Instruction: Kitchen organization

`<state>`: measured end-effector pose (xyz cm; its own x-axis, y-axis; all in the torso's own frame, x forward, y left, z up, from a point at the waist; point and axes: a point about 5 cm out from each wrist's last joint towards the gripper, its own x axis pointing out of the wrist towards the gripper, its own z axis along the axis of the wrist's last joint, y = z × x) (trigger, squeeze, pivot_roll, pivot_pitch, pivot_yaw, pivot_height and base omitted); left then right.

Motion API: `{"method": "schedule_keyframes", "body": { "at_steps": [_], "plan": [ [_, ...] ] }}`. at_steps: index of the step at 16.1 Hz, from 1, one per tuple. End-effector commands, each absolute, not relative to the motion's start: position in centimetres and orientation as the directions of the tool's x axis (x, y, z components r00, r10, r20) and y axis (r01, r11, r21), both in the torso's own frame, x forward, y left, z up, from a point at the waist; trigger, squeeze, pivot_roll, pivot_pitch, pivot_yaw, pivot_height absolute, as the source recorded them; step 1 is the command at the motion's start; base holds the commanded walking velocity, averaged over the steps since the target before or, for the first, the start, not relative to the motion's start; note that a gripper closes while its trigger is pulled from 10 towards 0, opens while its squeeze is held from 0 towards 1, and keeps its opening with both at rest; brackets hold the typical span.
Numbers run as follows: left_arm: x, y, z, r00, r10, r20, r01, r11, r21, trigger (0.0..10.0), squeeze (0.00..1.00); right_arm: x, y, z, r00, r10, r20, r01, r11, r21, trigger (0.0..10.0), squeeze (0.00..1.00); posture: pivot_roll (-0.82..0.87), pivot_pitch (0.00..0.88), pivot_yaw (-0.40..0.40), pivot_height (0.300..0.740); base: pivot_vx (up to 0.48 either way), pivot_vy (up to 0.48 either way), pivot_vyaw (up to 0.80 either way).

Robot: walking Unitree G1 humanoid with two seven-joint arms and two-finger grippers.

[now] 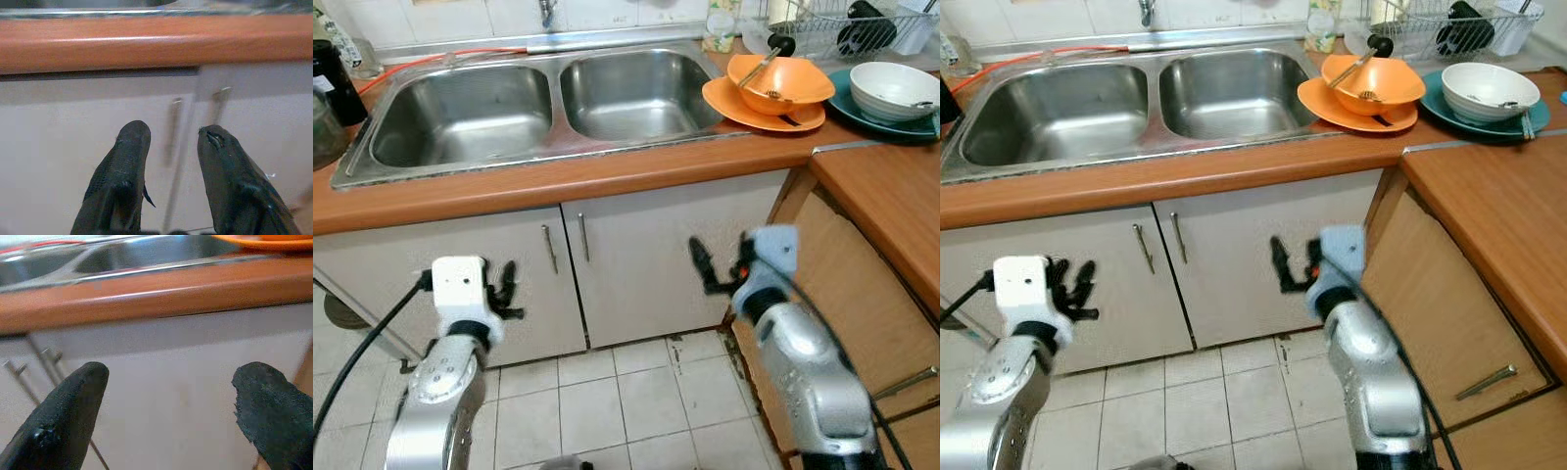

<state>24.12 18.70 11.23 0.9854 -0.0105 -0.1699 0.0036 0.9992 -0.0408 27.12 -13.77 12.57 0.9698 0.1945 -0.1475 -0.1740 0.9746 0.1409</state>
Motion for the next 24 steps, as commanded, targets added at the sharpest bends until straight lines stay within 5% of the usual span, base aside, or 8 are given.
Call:
{"method": "schedule_keyframes", "body": {
  "at_steps": [1, 8, 15, 24],
  "plan": [
    [24.7, 19.0, 11.5, 0.988, -0.031, -0.152, 0.031, 1.0, 0.002, 10.0, 0.0, 27.1, -13.6, 12.4, 0.957, 0.223, -0.188, -0.188, 0.965, 0.185, 10.0, 1.0, -0.06, 0.0, 0.045, 0.74, 0.0, 0.0, 0.0],
    [24.1, 19.5, 14.4, 0.997, 0.082, -0.01, -0.08, 0.988, 0.134, 10.0, 0.0, 26.8, -13.2, 15.9, 0.978, 0.207, -0.006, -0.207, 0.978, 0.042, 10.0, 1.0, -0.06, 0.0, -0.007, 0.74, 0.0, 0.0, 0.0],
    [25.0, 17.5, 15.7, 1.0, -0.015, 0.007, 0.014, 0.995, 0.1, 10.0, 0.0, 27.8, -13.1, 17.9, 0.979, 0.188, 0.077, -0.192, 0.98, 0.049, 10.0, 1.0, -0.05, 0.0, -0.04, 0.74, 0.0, 0.0, 0.0],
    [26.5, 16.2, 16.3, 0.997, -0.077, 0.012, 0.076, 0.995, 0.07, 10.0, 0.0, 26.8, -13.5, 17.3, 0.99, 0.132, 0.056, -0.134, 0.99, 0.033, 10.0, 1.0, -0.1, 0.0, 0.02, 0.74, 0.088, 0.0, 0.0]
  ]
}}
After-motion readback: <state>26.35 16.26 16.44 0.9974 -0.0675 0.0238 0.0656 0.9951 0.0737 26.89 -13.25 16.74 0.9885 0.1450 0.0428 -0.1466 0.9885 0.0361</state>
